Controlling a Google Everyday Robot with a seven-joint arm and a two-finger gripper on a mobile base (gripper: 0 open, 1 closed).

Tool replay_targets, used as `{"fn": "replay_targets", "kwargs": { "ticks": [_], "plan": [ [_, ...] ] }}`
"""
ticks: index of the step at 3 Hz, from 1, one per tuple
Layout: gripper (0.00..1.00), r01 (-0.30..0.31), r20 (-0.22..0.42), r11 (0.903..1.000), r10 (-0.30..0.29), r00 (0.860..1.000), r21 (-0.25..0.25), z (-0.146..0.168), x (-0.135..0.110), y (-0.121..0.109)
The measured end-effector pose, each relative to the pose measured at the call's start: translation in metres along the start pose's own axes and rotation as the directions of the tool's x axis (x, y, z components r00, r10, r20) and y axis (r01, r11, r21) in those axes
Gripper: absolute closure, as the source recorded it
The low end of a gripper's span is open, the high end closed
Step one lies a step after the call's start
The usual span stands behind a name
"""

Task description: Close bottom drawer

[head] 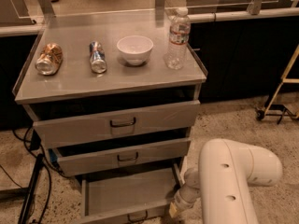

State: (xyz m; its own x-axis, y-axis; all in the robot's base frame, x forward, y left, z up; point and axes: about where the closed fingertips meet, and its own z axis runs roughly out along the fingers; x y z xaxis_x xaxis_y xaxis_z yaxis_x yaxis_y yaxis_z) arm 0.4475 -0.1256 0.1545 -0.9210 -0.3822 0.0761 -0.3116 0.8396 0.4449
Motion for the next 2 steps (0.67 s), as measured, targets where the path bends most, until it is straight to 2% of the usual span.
{"fn": "replay_targets", "kwargs": {
  "ticks": [2],
  "plan": [
    [1.00, -0.051, 0.052, 0.9984, 0.050, 0.997, 0.024, 0.006, -0.030, -0.004]
  ]
}}
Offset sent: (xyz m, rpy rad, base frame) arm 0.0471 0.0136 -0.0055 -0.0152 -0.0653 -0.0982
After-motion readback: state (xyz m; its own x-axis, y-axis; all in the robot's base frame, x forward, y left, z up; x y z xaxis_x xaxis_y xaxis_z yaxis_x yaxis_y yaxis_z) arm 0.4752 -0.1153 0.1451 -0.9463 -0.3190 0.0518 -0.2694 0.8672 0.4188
